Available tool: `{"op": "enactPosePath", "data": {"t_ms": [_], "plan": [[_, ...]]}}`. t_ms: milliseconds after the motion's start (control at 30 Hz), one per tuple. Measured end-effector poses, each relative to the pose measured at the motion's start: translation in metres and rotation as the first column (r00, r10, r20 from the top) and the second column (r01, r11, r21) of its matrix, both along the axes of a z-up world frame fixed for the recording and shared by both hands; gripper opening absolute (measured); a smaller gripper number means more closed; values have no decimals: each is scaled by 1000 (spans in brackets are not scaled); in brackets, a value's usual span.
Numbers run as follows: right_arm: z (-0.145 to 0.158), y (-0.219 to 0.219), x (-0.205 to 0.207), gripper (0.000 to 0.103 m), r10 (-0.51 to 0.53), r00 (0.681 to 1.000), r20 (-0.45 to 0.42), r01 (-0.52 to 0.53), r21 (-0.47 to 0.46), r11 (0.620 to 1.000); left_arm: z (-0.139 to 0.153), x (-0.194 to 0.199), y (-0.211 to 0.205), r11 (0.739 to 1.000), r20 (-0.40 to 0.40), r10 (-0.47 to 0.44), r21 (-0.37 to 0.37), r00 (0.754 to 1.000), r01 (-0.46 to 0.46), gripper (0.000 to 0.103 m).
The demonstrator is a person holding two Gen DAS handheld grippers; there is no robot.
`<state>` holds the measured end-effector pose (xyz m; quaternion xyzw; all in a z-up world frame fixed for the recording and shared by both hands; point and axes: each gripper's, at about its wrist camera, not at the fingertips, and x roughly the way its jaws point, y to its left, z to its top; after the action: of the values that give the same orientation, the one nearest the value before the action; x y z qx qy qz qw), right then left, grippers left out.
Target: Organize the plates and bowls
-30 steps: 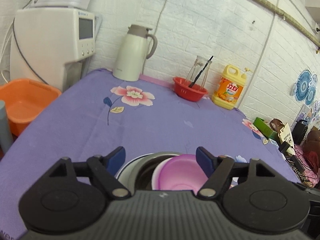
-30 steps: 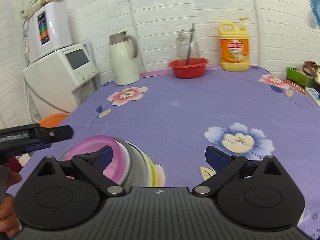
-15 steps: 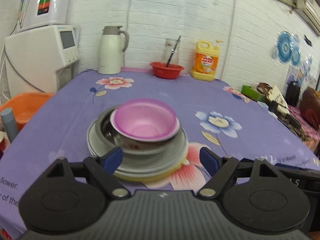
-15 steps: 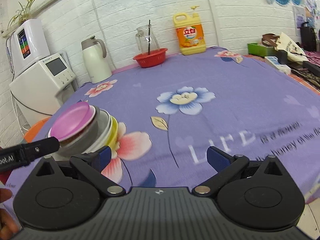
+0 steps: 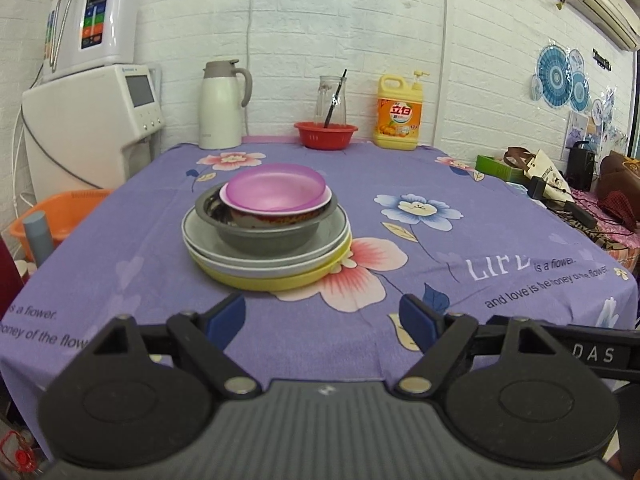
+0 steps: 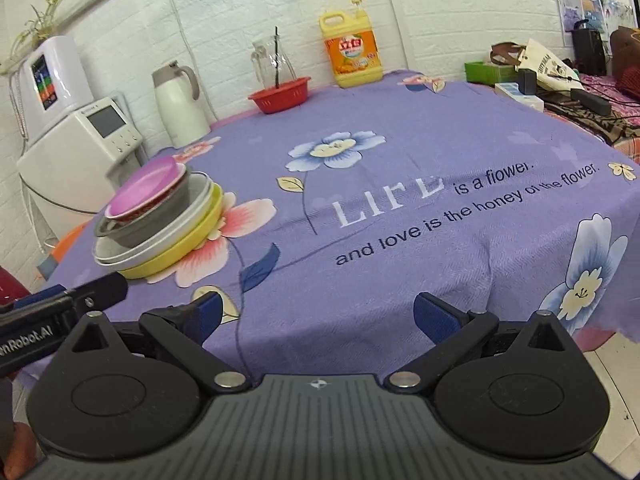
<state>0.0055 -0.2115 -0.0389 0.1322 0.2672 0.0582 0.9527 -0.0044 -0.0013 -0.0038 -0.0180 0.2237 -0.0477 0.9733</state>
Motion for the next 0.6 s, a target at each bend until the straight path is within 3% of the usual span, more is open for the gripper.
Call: {"op": "enactPosePath", "data": {"t_ms": [600], "plan": [[7,14,-17,103,30,998,50,-27,-59,998,4,-4,5,1000,26,17,18,1000,-17,82]]}}
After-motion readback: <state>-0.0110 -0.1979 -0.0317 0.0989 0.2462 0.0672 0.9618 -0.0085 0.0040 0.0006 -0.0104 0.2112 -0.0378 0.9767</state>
